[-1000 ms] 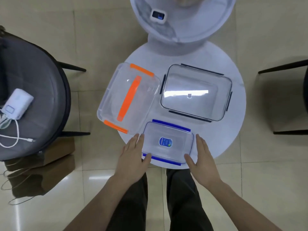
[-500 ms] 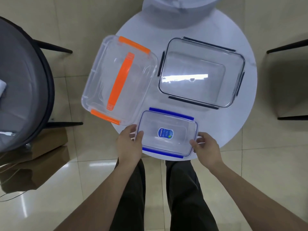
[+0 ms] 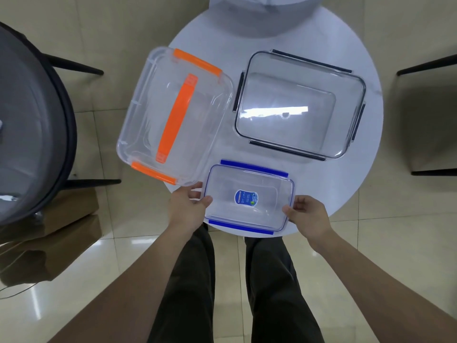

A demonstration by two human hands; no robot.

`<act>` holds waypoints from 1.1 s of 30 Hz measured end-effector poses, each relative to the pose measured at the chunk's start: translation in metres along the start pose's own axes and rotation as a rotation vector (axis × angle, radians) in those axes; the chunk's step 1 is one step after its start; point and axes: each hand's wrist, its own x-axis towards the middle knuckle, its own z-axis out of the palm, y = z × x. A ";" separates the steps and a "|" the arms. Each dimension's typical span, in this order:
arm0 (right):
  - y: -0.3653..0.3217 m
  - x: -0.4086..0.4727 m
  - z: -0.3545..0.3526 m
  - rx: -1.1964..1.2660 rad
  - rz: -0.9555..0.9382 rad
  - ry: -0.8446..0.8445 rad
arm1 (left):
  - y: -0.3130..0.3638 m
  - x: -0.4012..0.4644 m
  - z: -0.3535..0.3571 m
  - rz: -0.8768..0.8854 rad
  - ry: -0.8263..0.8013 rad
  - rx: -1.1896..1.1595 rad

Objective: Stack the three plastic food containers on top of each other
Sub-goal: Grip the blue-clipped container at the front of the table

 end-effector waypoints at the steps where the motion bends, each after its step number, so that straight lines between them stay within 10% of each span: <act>1: 0.000 0.001 0.000 0.000 0.003 -0.001 | 0.000 0.001 0.000 -0.005 -0.006 -0.002; 33: 0.004 -0.002 -0.010 -0.115 -0.064 -0.049 | -0.014 -0.013 0.001 -0.116 -0.019 -0.179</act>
